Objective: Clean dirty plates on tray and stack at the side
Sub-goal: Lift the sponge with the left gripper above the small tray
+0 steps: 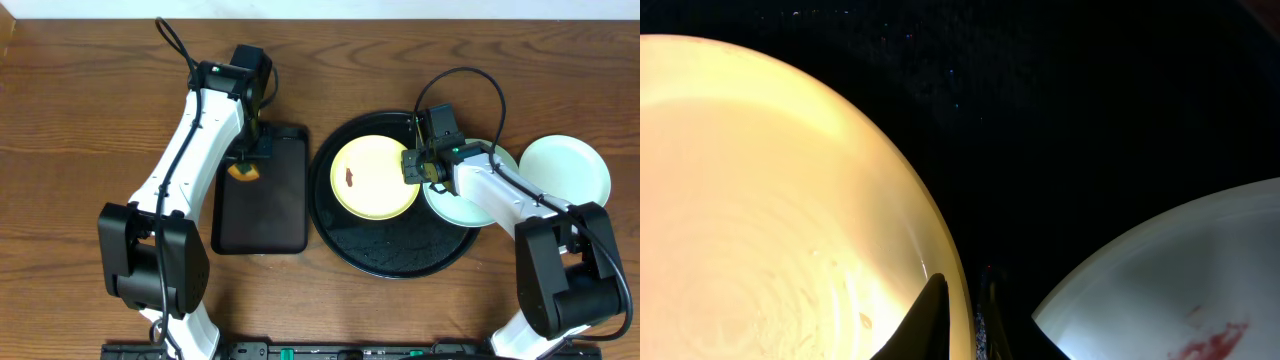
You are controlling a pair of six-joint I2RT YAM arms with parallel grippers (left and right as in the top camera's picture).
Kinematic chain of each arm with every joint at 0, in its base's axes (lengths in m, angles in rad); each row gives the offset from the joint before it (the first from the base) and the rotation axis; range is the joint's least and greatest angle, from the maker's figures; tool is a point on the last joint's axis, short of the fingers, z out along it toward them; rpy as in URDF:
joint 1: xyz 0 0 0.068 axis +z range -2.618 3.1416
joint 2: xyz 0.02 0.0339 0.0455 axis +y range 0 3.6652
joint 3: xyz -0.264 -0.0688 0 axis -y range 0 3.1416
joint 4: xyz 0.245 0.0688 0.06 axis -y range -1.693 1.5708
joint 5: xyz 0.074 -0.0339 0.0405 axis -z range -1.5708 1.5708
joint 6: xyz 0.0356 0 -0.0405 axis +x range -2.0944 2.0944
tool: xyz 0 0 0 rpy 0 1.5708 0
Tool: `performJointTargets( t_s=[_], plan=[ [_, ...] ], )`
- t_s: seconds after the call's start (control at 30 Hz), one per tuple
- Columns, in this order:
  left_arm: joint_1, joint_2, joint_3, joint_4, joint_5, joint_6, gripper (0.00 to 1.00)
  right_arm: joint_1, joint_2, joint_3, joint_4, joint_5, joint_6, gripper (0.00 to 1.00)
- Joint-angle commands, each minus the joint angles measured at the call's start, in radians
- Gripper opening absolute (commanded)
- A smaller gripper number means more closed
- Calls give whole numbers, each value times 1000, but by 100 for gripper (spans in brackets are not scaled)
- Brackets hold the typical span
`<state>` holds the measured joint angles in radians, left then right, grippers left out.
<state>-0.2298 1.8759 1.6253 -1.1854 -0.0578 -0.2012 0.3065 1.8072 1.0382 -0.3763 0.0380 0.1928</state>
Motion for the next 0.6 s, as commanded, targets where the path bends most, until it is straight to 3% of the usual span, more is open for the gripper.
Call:
performJointTargets(
  t_s=[0.0, 0.57],
  plan=[
    [4, -11, 17, 33, -2, 18, 8, 16, 11, -5, 3, 2, -11, 15],
    [4, -66, 14, 16, -3, 17, 8, 16, 11, -5, 6, 2, -11, 19]
  ],
)
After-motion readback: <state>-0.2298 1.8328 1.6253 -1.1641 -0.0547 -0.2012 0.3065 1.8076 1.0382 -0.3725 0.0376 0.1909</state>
